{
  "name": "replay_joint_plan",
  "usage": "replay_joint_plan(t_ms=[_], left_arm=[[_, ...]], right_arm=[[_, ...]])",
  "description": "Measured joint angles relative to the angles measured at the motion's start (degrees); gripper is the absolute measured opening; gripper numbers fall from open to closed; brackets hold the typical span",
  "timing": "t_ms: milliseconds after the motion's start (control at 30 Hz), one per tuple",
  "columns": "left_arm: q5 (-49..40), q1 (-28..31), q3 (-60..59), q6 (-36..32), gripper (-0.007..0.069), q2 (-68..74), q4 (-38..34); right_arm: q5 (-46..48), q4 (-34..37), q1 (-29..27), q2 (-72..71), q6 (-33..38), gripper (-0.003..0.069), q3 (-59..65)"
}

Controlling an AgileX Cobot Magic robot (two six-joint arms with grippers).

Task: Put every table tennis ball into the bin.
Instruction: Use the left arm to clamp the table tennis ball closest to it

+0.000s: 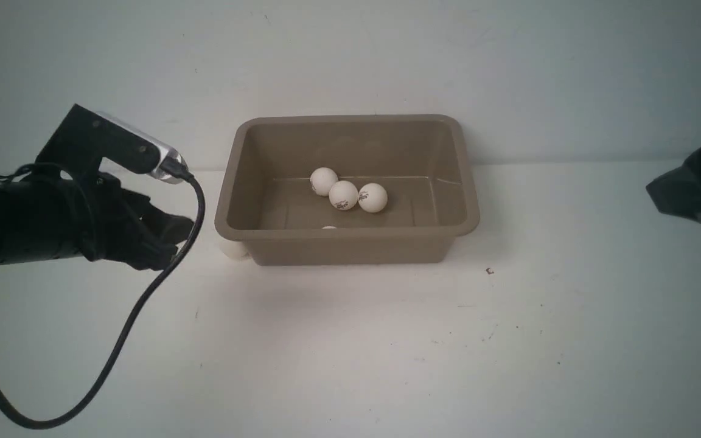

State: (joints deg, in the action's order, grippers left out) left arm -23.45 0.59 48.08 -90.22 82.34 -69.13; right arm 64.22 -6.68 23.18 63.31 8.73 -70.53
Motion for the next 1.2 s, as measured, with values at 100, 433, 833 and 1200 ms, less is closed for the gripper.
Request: replay_joint_plan(t_ms=[100, 433, 833, 1200], left_arm=[[-8.03, 2.27, 0.00, -16.16, 0.0436, 1.63, -15.91], [-27.00, 15.86, 1.01, -32.08, 0.0436, 15.56, -26.99], [-37.51, 21.59, 11.10, -31.82, 0.0436, 24.14, -18.20], [-18.66, 10.78, 13.80, -40.09, 0.0436, 28.51, -16.34]], right_arm=[[0.00, 0.77, 0.00, 0.00, 0.00, 0.0567, 0.00], [0.06, 1.63, 0.00, 0.00, 0.07, 0.0567, 0.00], [0.06, 2.23, 0.00, 0.00, 0.21, 0.0567, 0.00], [0.00, 2.50, 0.00, 0.00, 1.09, 0.0567, 0.00]])
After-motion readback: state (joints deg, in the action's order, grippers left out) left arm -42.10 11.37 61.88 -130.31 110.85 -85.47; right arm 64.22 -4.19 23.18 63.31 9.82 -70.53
